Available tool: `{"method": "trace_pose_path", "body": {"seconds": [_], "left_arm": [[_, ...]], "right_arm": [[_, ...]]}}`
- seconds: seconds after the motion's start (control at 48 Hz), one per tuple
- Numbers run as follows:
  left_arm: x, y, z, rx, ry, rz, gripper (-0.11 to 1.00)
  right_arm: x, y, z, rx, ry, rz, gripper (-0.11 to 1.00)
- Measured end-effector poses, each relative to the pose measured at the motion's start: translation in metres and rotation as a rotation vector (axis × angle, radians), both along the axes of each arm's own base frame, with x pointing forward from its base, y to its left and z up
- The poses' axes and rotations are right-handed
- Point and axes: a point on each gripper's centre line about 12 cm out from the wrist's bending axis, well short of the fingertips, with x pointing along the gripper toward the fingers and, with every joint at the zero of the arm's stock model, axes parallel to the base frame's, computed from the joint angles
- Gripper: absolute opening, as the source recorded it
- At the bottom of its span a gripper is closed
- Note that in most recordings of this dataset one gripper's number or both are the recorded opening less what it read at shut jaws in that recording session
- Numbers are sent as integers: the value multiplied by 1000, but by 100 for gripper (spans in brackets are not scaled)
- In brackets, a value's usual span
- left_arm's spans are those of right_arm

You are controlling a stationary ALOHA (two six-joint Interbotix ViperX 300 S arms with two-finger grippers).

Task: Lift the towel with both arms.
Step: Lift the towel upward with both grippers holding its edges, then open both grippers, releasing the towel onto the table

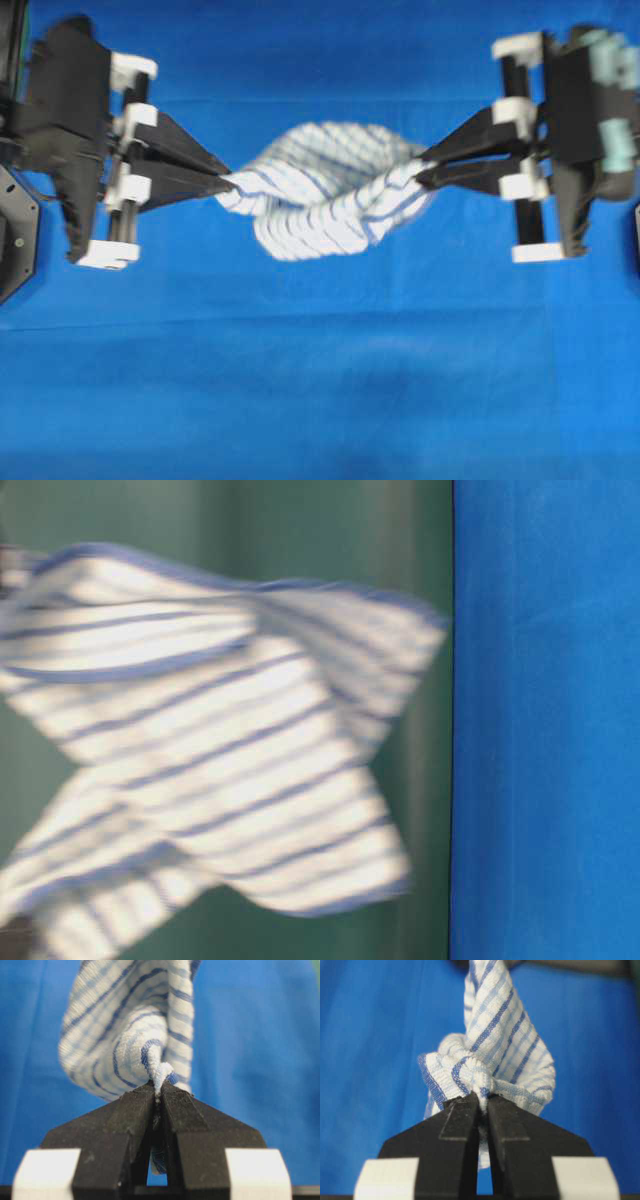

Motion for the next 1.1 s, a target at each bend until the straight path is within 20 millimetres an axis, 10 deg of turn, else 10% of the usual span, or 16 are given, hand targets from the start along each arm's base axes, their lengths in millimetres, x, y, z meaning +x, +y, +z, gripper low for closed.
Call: {"method": "trace_pose_path", "body": {"seconds": [0.521,0.75,0.875,1.104], "left_arm": [[-1,0,14,43,-26,-13,5],[-1,0,14,49,-29,-15,68],[-2,0,16,53,-37,-16,92],[-3,0,17,52,-40,-17,92]], "right_arm": [[0,-1,11,2,-13,-6,9],[0,-1,12,-4,-16,-7,68],[0,-1,11,-12,-15,-8,67],[0,-2,10,-11,-8,-10,68]]}}
